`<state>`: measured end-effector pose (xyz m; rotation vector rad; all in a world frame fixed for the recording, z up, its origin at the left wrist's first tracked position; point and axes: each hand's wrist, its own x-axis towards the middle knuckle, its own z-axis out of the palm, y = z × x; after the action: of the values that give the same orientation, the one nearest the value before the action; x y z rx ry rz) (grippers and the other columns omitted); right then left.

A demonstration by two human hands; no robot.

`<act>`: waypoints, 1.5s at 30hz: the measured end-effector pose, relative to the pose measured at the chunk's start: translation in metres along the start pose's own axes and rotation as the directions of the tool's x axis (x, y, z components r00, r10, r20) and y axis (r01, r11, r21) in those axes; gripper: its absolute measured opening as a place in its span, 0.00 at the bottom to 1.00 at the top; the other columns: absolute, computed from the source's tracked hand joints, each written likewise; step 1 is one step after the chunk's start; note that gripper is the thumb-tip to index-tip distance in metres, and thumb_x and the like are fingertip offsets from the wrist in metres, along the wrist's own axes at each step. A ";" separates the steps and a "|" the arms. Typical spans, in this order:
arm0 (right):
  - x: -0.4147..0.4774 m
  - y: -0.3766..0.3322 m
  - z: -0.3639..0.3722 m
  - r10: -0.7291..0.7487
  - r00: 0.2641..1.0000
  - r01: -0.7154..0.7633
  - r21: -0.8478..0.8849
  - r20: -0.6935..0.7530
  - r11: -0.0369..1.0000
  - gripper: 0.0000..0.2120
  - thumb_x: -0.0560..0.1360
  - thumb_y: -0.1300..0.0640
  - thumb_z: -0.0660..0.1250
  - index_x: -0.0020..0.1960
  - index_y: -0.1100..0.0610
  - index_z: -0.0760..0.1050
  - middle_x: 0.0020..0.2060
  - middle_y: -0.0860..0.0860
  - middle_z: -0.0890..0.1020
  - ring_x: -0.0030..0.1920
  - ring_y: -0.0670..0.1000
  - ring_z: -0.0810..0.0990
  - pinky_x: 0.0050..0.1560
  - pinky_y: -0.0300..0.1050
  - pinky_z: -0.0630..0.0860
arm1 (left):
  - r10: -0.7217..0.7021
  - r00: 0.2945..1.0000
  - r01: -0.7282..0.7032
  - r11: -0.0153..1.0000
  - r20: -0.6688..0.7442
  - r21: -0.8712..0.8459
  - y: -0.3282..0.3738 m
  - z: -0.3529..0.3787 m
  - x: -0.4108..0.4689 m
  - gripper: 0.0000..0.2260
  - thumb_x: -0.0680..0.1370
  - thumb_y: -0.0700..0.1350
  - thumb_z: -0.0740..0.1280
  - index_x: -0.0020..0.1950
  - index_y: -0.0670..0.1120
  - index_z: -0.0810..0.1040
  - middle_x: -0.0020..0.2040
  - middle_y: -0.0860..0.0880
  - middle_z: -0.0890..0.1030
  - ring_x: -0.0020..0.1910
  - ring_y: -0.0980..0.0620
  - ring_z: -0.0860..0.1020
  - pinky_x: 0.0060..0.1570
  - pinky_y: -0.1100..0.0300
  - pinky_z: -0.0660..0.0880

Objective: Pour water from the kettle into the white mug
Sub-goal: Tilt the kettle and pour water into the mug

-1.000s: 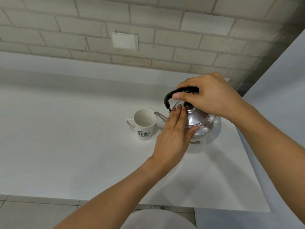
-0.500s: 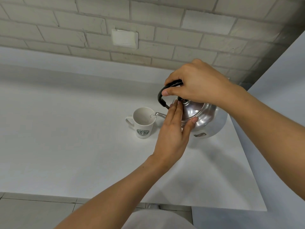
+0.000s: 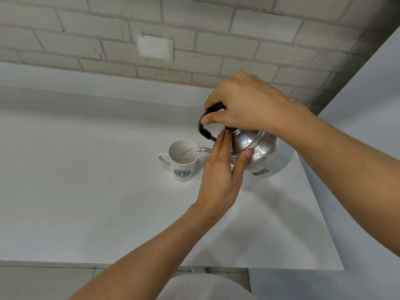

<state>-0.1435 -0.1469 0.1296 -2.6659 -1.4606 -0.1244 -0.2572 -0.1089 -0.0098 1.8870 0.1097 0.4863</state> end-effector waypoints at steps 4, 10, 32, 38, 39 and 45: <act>0.000 -0.001 -0.002 0.002 1.000 -0.002 -0.020 0.016 1.000 0.19 0.76 0.36 0.71 0.58 0.47 0.87 0.47 0.48 0.88 0.46 0.53 0.81 0.42 0.45 0.72 | 0.010 1.000 -0.010 1.000 0.001 -0.007 0.002 0.001 0.000 0.28 0.86 0.53 0.63 0.84 0.46 0.63 0.80 0.50 0.71 0.79 0.55 0.69 0.75 0.64 0.65; 0.000 -0.003 -0.005 0.014 0.999 -0.013 -0.037 0.029 0.999 0.19 0.75 0.35 0.71 0.58 0.47 0.87 0.47 0.49 0.88 0.49 0.54 0.82 0.47 0.51 0.80 | -0.001 1.000 0.001 1.000 -0.002 -0.019 0.004 0.002 0.001 0.28 0.86 0.54 0.63 0.84 0.46 0.63 0.81 0.51 0.70 0.79 0.56 0.68 0.76 0.61 0.66; 0.002 -0.007 -0.017 0.026 0.999 -0.023 -0.082 0.046 0.996 0.21 0.76 0.37 0.72 0.60 0.50 0.86 0.51 0.50 0.88 0.52 0.57 0.84 0.51 0.57 0.82 | 0.013 0.999 -0.015 0.998 -0.030 -0.060 0.012 0.004 0.005 0.26 0.86 0.54 0.62 0.82 0.46 0.66 0.77 0.50 0.74 0.77 0.55 0.71 0.73 0.60 0.68; 0.002 -0.009 -0.017 0.026 0.998 -0.020 -0.100 0.051 0.995 0.21 0.76 0.37 0.72 0.61 0.49 0.85 0.53 0.51 0.88 0.53 0.58 0.84 0.52 0.56 0.82 | 0.002 1.000 -0.003 0.998 -0.023 -0.064 0.012 0.005 0.003 0.26 0.86 0.54 0.62 0.82 0.46 0.66 0.77 0.50 0.74 0.76 0.54 0.72 0.73 0.56 0.70; 0.002 -0.009 -0.017 0.029 0.998 -0.023 -0.103 0.052 0.994 0.21 0.75 0.37 0.72 0.61 0.49 0.85 0.53 0.51 0.87 0.54 0.58 0.84 0.53 0.56 0.82 | 0.002 1.000 -0.004 0.998 -0.024 -0.065 0.011 0.005 0.003 0.26 0.86 0.54 0.62 0.82 0.46 0.66 0.77 0.50 0.74 0.76 0.54 0.72 0.72 0.56 0.70; 0.002 -0.011 -0.018 0.011 0.999 -0.005 -0.125 0.043 0.992 0.20 0.76 0.37 0.71 0.59 0.51 0.86 0.48 0.51 0.88 0.52 0.58 0.83 0.49 0.53 0.80 | -0.011 1.000 0.009 0.997 -0.027 -0.073 0.011 0.005 0.003 0.26 0.86 0.55 0.62 0.82 0.47 0.66 0.77 0.51 0.74 0.77 0.55 0.71 0.73 0.57 0.70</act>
<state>-0.1519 -0.1419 0.1487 -2.7900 -1.5021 -0.1628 -0.2541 -0.1167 0.0000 1.8081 0.1178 0.5028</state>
